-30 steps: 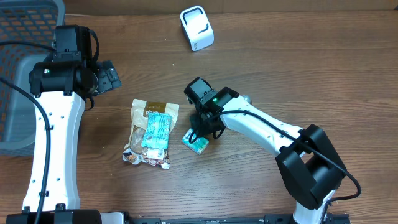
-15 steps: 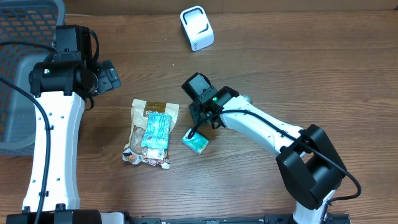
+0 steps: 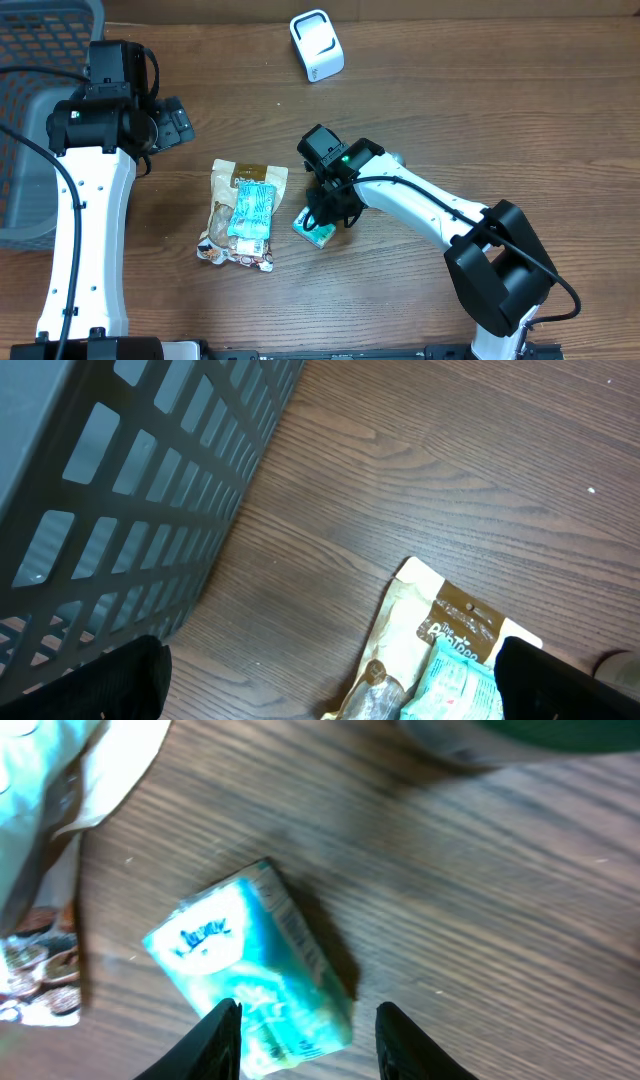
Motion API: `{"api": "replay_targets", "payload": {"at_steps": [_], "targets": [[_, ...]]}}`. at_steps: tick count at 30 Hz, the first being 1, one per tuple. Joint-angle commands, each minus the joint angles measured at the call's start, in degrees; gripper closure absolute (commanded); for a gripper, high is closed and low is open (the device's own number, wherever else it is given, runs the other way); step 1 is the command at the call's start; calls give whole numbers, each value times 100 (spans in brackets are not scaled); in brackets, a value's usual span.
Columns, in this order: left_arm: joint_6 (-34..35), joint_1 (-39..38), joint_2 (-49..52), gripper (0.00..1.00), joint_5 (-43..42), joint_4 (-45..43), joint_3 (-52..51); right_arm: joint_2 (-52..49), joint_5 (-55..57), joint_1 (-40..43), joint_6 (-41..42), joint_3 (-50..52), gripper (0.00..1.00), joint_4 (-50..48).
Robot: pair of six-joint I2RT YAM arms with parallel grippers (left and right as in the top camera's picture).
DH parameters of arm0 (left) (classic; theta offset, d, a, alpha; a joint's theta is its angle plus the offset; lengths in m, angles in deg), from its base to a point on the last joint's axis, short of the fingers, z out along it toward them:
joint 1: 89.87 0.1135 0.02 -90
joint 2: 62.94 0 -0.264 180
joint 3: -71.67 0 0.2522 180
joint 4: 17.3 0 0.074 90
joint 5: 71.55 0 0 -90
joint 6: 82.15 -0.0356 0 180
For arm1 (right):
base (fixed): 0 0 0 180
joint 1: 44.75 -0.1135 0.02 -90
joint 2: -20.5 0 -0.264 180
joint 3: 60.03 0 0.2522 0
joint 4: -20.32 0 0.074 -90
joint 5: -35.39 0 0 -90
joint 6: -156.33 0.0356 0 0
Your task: Scan the item barcode
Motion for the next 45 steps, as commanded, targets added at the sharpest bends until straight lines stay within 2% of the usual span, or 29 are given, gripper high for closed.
{"api": "replay_targets", "payload": {"at_steps": [1, 12, 16, 39, 45], "targets": [[-70, 11, -26, 1, 76, -4, 52, 57, -258, 15, -22, -111, 60, -22], [-70, 11, -26, 0, 76, -4, 52, 57, -326, 9, -170, 393, 60, -487], [-70, 11, -26, 0, 76, -4, 52, 55, -623, 9, -173, 393, 60, -542], [-70, 11, -26, 1, 76, -4, 52, 55, -660, -181, -168, 551, 60, -704], [-70, 11, -26, 0, 76, -4, 52, 55, -592, -162, -105, 551, 55, -756]]}}
